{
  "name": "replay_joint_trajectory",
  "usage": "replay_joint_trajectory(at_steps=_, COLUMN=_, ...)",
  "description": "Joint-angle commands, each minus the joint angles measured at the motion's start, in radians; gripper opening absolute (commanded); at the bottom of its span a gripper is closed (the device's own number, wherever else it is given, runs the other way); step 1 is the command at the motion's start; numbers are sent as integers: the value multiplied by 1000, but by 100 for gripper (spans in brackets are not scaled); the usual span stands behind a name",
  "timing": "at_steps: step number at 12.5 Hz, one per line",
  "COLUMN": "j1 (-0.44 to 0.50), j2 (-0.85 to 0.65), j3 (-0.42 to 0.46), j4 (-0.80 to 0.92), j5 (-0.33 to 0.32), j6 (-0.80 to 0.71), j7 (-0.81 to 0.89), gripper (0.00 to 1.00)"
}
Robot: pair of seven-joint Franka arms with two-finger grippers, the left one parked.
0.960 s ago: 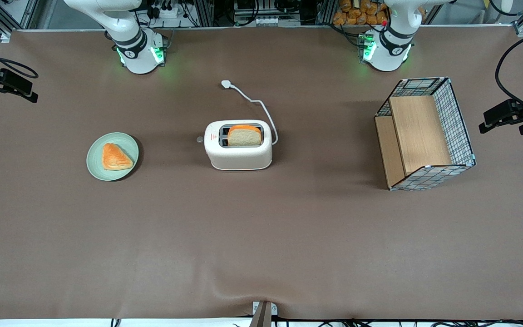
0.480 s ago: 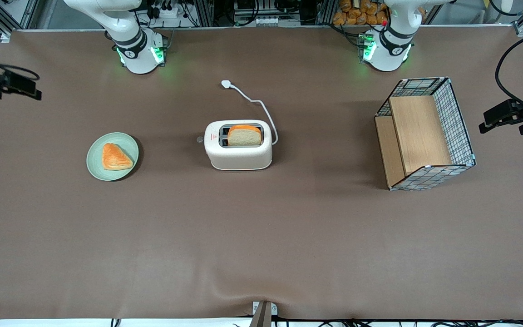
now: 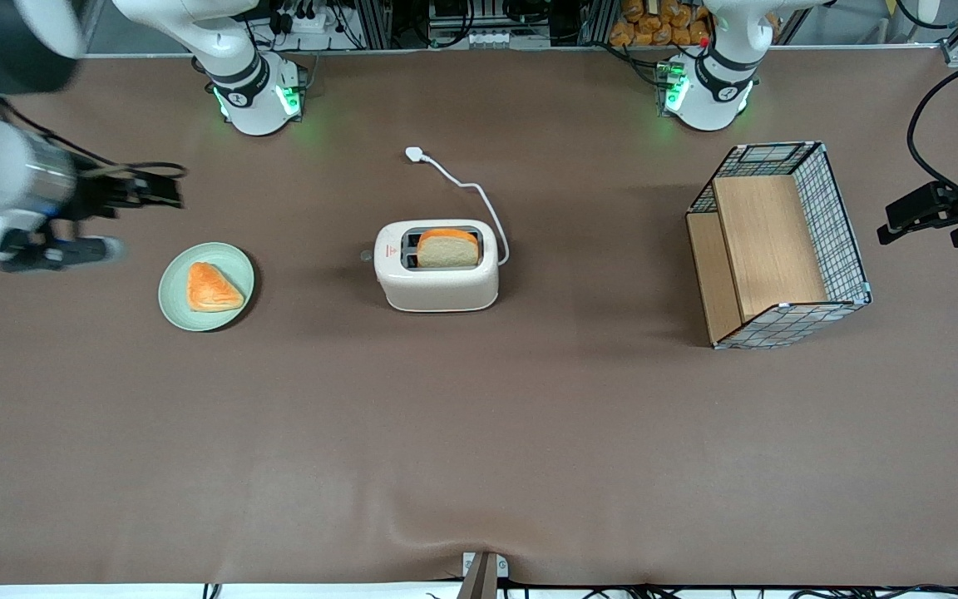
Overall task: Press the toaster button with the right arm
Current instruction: 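Move the right gripper down past the plate toward the toaster's side lever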
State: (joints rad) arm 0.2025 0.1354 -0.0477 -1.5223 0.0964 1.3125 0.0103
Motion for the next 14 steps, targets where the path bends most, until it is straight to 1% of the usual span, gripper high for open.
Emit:
replay_joint_trajectory(at_steps=1, j1=23, j2=-22, j3=-9, j4=-117, j5=90, j6=63, j7=10, gripper=100)
replay_joint_trajectory(at_steps=2, j1=21, j2=-23, j3=-9, j4=-177, j5=130, j6=97, j7=8, gripper=100)
replay_joint_trajectory(at_steps=4, j1=34, j2=-23, j3=-9, j4=-266, j5=180, j6=164, j7=8, gripper=100)
replay_joint_trajectory(at_steps=5, j1=57, j2=-23, j3=-9, j4=-303, j5=203, j6=204, j7=8, gripper=100)
replay_joint_trajectory(at_steps=8, j1=175, j2=-17, j3=-9, j4=-395, j5=217, j6=357, j7=11, gripper=100)
replay_joint_trajectory(at_steps=9, j1=189, j2=-10, j3=-9, j4=-407, j5=230, j6=394, j7=11, gripper=88)
replay_joint_trajectory(at_steps=10, j1=192, j2=12, j3=-9, j4=-407, j5=268, j6=416, j7=10, gripper=60)
replay_joint_trajectory(at_steps=11, j1=192, j2=30, j3=-9, j4=-409, j5=299, j6=436, j7=8, gripper=33)
replay_joint_trajectory(at_steps=12, j1=198, j2=45, j3=-9, j4=-409, j5=312, j6=457, j7=7, gripper=15)
replay_joint_trajectory(at_steps=13, j1=222, j2=50, j3=-9, j4=-414, j5=325, j6=479, j7=8, gripper=0)
replay_joint_trajectory(at_steps=14, j1=238, j2=52, j3=-9, j4=-433, j5=339, j6=517, j7=8, gripper=0)
